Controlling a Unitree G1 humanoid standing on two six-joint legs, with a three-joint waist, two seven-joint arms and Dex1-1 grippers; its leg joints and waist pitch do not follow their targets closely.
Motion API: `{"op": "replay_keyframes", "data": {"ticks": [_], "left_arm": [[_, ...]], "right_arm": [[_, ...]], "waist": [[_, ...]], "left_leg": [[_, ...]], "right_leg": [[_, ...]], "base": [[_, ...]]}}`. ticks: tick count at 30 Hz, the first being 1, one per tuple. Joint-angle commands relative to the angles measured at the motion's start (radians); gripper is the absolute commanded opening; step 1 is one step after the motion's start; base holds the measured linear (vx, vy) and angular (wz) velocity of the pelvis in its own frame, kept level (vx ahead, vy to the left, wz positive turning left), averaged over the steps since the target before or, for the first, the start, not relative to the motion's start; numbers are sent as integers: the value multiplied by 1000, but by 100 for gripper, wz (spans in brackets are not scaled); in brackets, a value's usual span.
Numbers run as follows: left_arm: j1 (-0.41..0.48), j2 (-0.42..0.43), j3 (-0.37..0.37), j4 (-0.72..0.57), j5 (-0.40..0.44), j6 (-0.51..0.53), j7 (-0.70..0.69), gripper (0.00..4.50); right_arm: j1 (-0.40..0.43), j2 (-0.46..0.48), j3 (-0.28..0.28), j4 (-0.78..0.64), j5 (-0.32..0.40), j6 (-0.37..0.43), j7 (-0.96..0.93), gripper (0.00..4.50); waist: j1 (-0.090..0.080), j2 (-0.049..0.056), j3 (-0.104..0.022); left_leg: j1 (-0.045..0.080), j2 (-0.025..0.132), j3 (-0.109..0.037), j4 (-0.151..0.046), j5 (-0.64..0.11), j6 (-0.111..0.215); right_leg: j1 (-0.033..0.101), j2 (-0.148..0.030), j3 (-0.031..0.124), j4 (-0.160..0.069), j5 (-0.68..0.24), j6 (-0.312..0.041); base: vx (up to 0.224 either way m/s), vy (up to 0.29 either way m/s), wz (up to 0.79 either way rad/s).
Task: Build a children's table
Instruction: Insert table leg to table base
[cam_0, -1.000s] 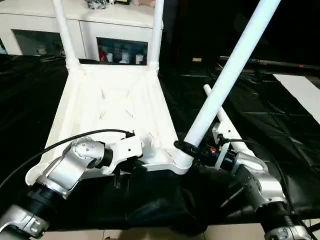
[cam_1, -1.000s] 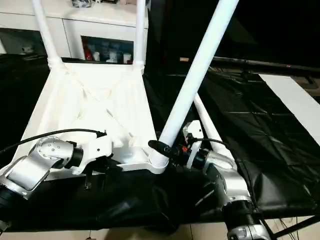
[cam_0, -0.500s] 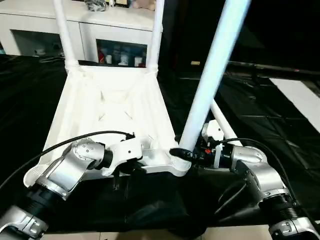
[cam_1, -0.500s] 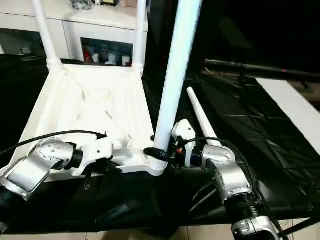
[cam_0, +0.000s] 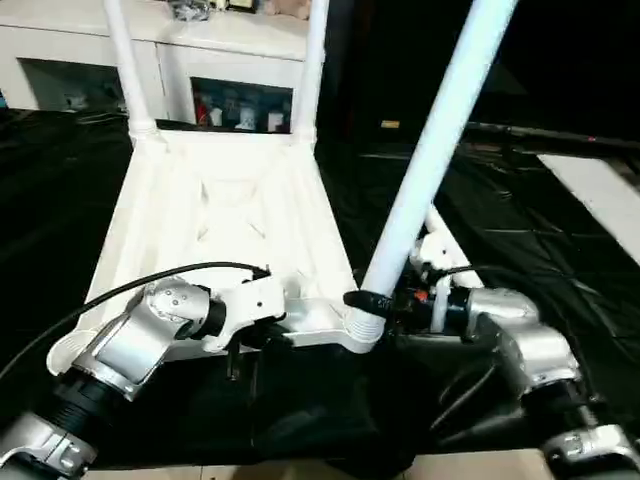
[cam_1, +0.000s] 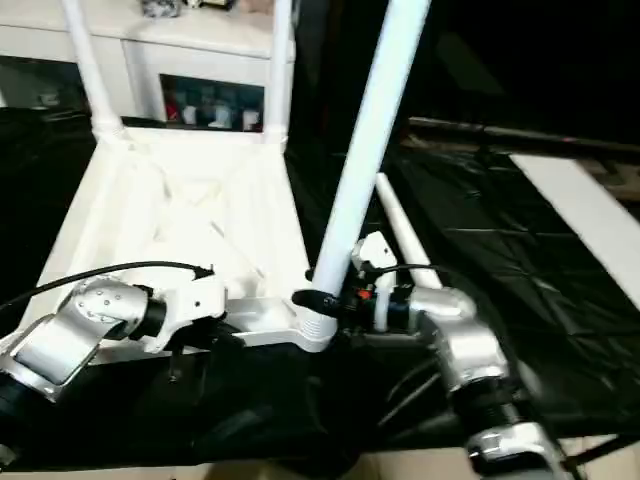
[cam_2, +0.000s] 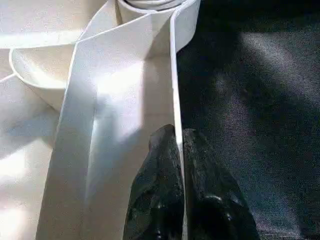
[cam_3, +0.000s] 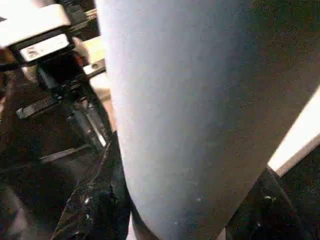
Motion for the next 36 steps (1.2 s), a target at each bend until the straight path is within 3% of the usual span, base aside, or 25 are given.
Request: {"op": "replay_keyframes", "data": {"ticks": [1, 3, 5, 8, 10, 12, 13, 14, 15, 17, 18, 19, 21, 23, 25, 27, 31, 33, 36], "left_arm": [[-24, -9, 15, -4, 10, -22, 34, 0], [-23, -10, 15, -3, 10, -22, 36, 0], [-20, -7, 17, -8, 11, -23, 36, 0], [-18, -6, 18, -9, 11, -23, 36, 0], [-16, -5, 21, -10, 13, -24, 34, 0], [-17, -6, 22, -8, 14, -25, 33, 0], [-18, -6, 23, -7, 15, -25, 32, 0], [-19, -6, 23, -7, 15, -26, 32, 0], [-19, -5, 24, -5, 15, -27, 31, 0], [-20, -5, 24, -5, 15, -27, 30, 0], [-19, -3, 24, -7, 14, -26, 29, 0], [-18, -2, 24, -11, 13, -23, 27, 0], [-18, -1, 24, -12, 13, -23, 26, 0], [-19, -1, 24, -11, 15, -23, 26, 0], [-20, -3, 23, -11, 16, -22, 26, 0], [-21, -4, 22, -10, 16, -21, 27, 0], [-24, -3, 18, -8, 18, -23, 27, 0], [-25, -3, 16, -7, 19, -24, 26, 0], [-27, -2, 11, -7, 22, -26, 23, 0]], "right_arm": [[54, -8, 80, 48, -65, 29, 31, 186], [61, -3, 82, 58, -69, 20, 21, 186], [75, -2, 91, 68, -91, -4, 1, 186], [86, -1, 94, 81, -109, -28, -22, 186], [98, 24, 72, 150, -133, -98, -104, 186], [100, 35, 60, 174, -137, -115, -133, 186], [102, 40, 55, 183, -139, -118, -150, 186], [105, 45, 50, 189, -141, -121, -163, 186], [107, 49, 48, 195, -141, -122, -171, 186], [108, 52, 45, 198, -140, -122, -179, 186], [110, 56, 41, 199, -134, -115, -183, 186], [113, 66, 31, 198, -112, -91, -176, 186], [113, 74, 19, 199, -93, -73, -169, 186], [113, 79, 10, 203, -77, -63, -166, 186], [115, 83, -1, 206, -46, -35, -152, 186], [123, 79, 5, 200, -39, -21, -143, 186], [134, 60, 47, 224, -100, -35, -157, 186], [132, 60, 46, 234, -106, -38, -159, 186], [120, 48, 55, 231, -121, -57, -134, 186]], "waist": [[-4, 12, -29], [2, 13, -30], [5, 12, -28], [5, 15, -25], [3, 19, -24], [-5, 20, -16], [-11, 25, -16], [-15, 23, -17], [-19, 33, -18], [-34, 35, -13], [-42, 42, -13], [-50, 46, -12], [-56, 48, -11], [-59, 46, -5], [-58, 46, -7], [-55, 45, -7], [-48, 44, -9], [-48, 46, -8], [-50, 45, -7]], "left_leg": [[8, 18, -4, -71, -387, 7], [1, 20, -2, -75, -341, 8], [3, 19, 0, -74, -343, 5], [8, 18, -2, -73, -380, -4], [9, 17, -7, -73, -402, -16], [17, 13, -11, -72, -467, -20], [25, 12, -16, -71, -517, -24], [27, 11, -18, -70, -532, -24], [29, 13, -24, -74, -554, -26], [29, 17, -32, -81, -611, -29], [35, 18, -39, -83, -653, -33], [31, 22, -47, -90, -686, -37], [34, 26, -52, -96, -726, -41], [48, 20, -48, -88, -737, -37], [40, 18, -48, -86, -689, -34], [41, 18, -46, -84, -671, -33], [34, 20, -41, -89, -627, -31], [31, 20, -41, -91, -628, -32], [37, 18, -42, -87, -649, -31]], "right_leg": [[8, -64, 51, -93, -491, -83], [16, -65, 52, -87, -453, -89], [14, -65, 52, -89, -468, -86], [9, -68, 49, -98, -548, -64], [6, -70, 47, -103, -592, -51], [-1, -69, 37, -119, -667, -28], [-3, -67, 29, -127, -706, -13], [-3, -67, 26, -130, -711, -9], [2, -66, 20, -131, -695, -12], [5, -63, 7, -139, -679, -18], [10, -63, -3, -143, -663, -23], [19, -64, -11, -143, -636, -28], [24, -65, -16, -143, -600, -41], [12, -69, -19, -155, -633, -41], [19, -81, -12, -155, -663, -35], [15, -82, -7, -155, -660, -38], [14, -80, 10, -140, -606, -62], [15, -79, 11, -138, -606, -64], [12, -80, 6, -145, -645, -51]], "base": [[0, 0, 0], [0, 0, 0], [0, 0, 0], [0, 0, 0], [0, 0, 0], [0, 0, 0], [0, 0, 0], [0, 0, 0], [0, 0, 0], [0, 0, 0], [0, 0, 0], [0, 0, 0], [0, 0, 0], [0, 0, 0], [0, 0, 0], [0, 0, 0], [0, 0, 0], [0, 0, 0], [0, 0, 0]]}}
